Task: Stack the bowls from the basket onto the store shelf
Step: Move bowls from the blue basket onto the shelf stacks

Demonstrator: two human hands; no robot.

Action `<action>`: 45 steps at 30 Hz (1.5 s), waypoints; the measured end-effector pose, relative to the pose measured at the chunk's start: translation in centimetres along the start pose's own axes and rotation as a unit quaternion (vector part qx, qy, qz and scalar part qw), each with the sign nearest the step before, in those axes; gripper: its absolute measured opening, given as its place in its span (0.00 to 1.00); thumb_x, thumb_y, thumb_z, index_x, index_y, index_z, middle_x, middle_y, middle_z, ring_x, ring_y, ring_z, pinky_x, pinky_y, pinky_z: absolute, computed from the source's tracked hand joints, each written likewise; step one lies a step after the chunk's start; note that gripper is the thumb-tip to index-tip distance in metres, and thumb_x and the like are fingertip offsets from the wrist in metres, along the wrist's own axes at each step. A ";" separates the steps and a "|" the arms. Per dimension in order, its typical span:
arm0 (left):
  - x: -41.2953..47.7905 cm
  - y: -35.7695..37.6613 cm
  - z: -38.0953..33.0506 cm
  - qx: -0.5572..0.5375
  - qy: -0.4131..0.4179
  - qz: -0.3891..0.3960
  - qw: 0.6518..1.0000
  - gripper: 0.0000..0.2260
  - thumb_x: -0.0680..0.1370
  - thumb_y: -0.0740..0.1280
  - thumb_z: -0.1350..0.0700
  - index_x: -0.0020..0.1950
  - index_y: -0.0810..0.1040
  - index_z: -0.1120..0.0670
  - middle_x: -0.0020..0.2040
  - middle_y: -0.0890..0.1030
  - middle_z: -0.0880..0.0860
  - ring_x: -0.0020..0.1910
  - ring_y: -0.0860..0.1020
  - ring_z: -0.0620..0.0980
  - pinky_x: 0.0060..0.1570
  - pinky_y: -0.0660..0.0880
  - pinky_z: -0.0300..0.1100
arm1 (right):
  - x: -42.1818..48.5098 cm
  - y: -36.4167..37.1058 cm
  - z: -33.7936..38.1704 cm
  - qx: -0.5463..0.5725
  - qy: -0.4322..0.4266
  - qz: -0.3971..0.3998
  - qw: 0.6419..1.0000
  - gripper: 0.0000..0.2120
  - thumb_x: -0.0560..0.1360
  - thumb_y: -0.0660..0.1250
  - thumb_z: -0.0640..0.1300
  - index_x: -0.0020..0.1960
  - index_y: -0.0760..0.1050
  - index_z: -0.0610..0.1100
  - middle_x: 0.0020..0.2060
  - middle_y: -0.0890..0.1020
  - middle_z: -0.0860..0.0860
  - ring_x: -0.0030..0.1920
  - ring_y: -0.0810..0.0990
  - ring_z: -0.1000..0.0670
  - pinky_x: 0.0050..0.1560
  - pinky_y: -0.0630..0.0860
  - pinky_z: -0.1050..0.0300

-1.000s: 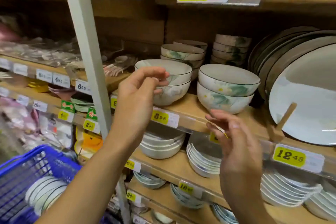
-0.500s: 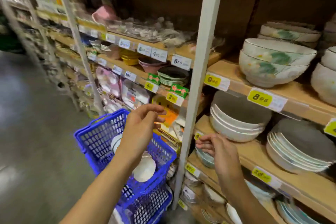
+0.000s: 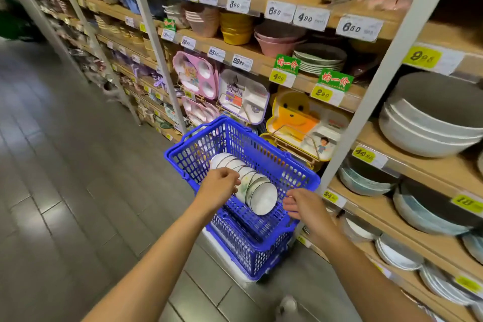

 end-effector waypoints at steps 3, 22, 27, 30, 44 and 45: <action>2.7 0.4 2.1 0.031 -0.026 0.023 0.999 0.11 0.80 0.58 0.59 0.42 0.77 0.54 0.44 0.81 0.53 0.38 0.78 0.48 0.39 0.71 0.41 | 1.8 1.6 -1.4 -0.015 0.036 0.007 0.999 0.07 0.81 0.60 0.43 0.49 0.75 0.43 0.51 0.81 0.38 0.53 0.81 0.41 0.58 0.77 0.43; 19.9 8.2 5.2 0.285 -0.057 0.223 0.930 0.08 0.77 0.61 0.61 0.48 0.80 0.57 0.48 0.82 0.62 0.48 0.80 0.56 0.53 0.77 0.50 | 13.3 9.1 -11.3 0.140 0.329 -0.064 0.932 0.07 0.80 0.60 0.45 0.55 0.68 0.42 0.45 0.71 0.45 0.54 0.77 0.40 0.47 0.70 0.51; 23.6 12.2 5.5 0.379 0.004 0.280 0.882 0.12 0.80 0.59 0.58 0.49 0.79 0.64 0.52 0.81 0.68 0.55 0.78 0.64 0.52 0.73 0.50 | 14.9 8.4 -12.7 0.178 0.344 -0.133 0.912 0.08 0.79 0.61 0.44 0.52 0.72 0.38 0.37 0.70 0.44 0.36 0.70 0.46 0.38 0.69 0.53; 25.7 14.8 6.5 0.419 0.034 0.332 0.844 0.12 0.80 0.60 0.57 0.51 0.79 0.62 0.54 0.81 0.64 0.56 0.78 0.60 0.52 0.72 0.46 | 15.5 9.0 -13.2 0.227 0.362 -0.169 0.888 0.04 0.78 0.61 0.42 0.47 0.71 0.41 0.36 0.69 0.45 0.34 0.68 0.48 0.38 0.68 0.54; 28.4 23.9 16.5 0.585 0.188 0.451 0.647 0.23 0.79 0.64 0.58 0.72 0.64 0.61 0.61 0.77 0.63 0.58 0.76 0.62 0.47 0.73 0.48 | 21.1 14.1 -21.2 0.360 0.427 -0.239 0.795 0.14 0.81 0.58 0.38 0.66 0.67 0.37 0.56 0.69 0.39 0.58 0.73 0.40 0.60 0.73 0.40; 28.3 24.3 16.9 0.595 0.196 0.442 0.642 0.23 0.79 0.64 0.59 0.73 0.63 0.61 0.62 0.76 0.63 0.60 0.75 0.62 0.51 0.74 0.49 | 21.5 14.4 -21.6 0.371 0.429 -0.242 0.787 0.16 0.81 0.57 0.37 0.67 0.67 0.35 0.57 0.71 0.37 0.58 0.74 0.39 0.61 0.73 0.38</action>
Point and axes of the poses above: each hand's wrist, its own x-axis towards the middle knuckle, its own y-axis out of the palm, z = x × y, the point moved 7 cm from there along x, towards the middle knuckle
